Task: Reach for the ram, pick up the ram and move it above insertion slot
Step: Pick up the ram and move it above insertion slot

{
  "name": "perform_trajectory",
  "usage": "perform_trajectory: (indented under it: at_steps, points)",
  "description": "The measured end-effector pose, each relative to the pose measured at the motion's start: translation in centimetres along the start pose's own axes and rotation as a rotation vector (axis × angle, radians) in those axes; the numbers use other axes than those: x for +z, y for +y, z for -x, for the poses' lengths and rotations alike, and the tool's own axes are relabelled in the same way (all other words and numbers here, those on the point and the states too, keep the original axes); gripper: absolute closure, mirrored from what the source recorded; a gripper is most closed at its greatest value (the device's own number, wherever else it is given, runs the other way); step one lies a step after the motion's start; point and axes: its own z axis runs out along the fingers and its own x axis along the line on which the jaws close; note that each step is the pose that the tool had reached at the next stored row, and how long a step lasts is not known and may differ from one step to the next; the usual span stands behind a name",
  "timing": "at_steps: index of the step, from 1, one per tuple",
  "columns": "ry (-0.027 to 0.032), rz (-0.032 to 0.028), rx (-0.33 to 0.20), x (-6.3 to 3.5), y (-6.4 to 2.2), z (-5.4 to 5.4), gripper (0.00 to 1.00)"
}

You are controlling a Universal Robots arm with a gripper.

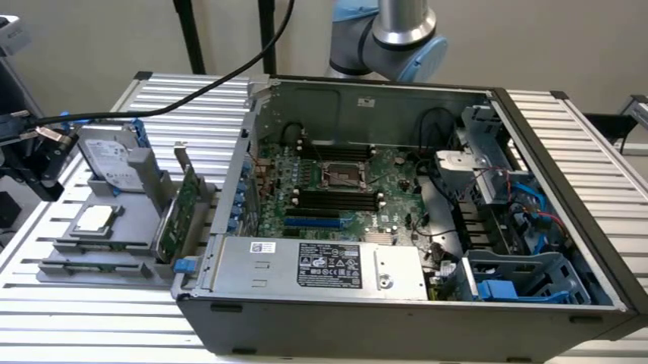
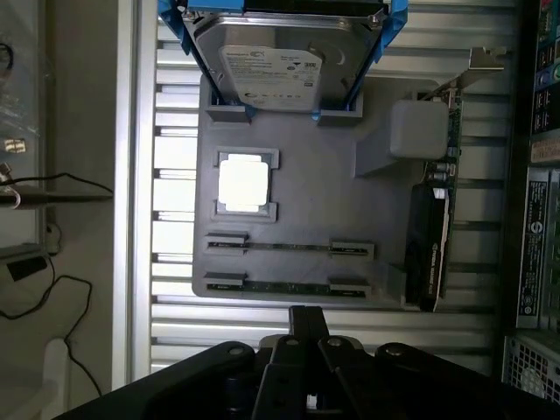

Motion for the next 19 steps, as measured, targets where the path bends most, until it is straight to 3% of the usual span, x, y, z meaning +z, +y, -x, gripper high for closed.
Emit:
perform_trajectory:
  at_steps: [5, 19]
  points:
    - [0.0003, -0.0002, -0.007, 0.0, 0.01, 0.01, 0.89]
    - [0.0096, -0.0004, -0.261, 0.18, 0.01, 0.0, 0.89]
